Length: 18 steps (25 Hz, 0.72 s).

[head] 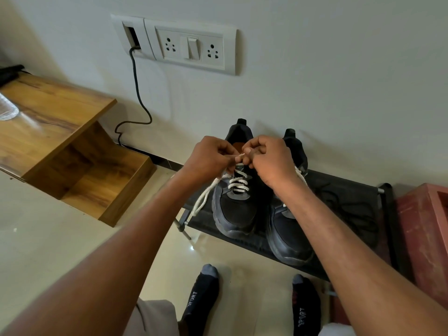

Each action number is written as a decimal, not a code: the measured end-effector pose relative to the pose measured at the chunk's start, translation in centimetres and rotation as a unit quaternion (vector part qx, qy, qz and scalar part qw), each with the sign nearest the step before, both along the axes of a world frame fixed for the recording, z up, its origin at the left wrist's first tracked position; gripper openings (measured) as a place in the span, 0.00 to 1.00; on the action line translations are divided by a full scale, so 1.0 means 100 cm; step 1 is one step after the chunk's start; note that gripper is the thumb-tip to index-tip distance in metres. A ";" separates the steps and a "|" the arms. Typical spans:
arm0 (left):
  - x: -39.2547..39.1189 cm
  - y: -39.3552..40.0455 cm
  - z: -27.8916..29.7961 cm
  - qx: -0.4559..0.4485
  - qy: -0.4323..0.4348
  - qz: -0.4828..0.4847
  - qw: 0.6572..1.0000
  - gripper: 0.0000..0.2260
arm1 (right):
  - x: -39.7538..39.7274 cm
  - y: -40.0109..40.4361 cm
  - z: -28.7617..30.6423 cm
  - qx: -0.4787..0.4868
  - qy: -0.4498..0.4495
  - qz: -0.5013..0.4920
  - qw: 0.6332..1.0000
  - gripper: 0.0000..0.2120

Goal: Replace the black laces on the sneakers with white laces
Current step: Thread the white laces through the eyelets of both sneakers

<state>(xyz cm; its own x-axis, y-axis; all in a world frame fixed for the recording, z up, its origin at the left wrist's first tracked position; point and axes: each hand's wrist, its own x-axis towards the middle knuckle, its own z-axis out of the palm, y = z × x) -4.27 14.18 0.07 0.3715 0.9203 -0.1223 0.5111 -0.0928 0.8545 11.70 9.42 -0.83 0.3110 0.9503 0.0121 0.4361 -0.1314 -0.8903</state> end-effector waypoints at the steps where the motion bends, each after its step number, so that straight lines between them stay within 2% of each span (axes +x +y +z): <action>1: 0.000 0.000 -0.003 0.012 0.022 0.016 1.000 0.04 | -0.002 -0.001 0.001 -0.005 -0.053 0.010 0.999 0.12; 3: 0.001 0.000 -0.009 0.062 0.073 0.027 0.995 0.03 | -0.004 -0.008 0.002 -0.042 -0.197 0.058 0.978 0.22; 5: 0.004 -0.002 -0.012 0.099 0.092 0.018 0.991 0.03 | -0.004 -0.014 0.002 -0.085 -0.244 0.085 0.962 0.28; 8: 0.010 -0.008 -0.018 0.129 0.119 0.005 0.984 0.05 | 0.002 -0.013 0.001 -0.098 -0.212 0.077 0.969 0.24; 14: 0.023 -0.014 -0.019 0.201 0.290 0.023 0.935 0.10 | 0.013 -0.010 -0.001 -0.120 -0.147 0.060 0.980 0.26; 16: 0.029 -0.016 -0.020 0.186 0.286 0.015 0.940 0.12 | 0.013 -0.011 -0.001 -0.119 -0.140 0.060 0.981 0.25; 18: 0.030 -0.016 -0.024 0.135 0.235 0.026 0.962 0.09 | 0.014 -0.010 -0.002 -0.115 -0.133 0.057 0.983 0.25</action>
<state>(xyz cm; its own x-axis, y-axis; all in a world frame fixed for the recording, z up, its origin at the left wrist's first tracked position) -1.24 12.58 -2.31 0.2854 0.9582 -0.0189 0.8452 -0.2424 0.4763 13.06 8.40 -1.04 0.2171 0.9660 -0.1403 0.6731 -0.2522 -0.6952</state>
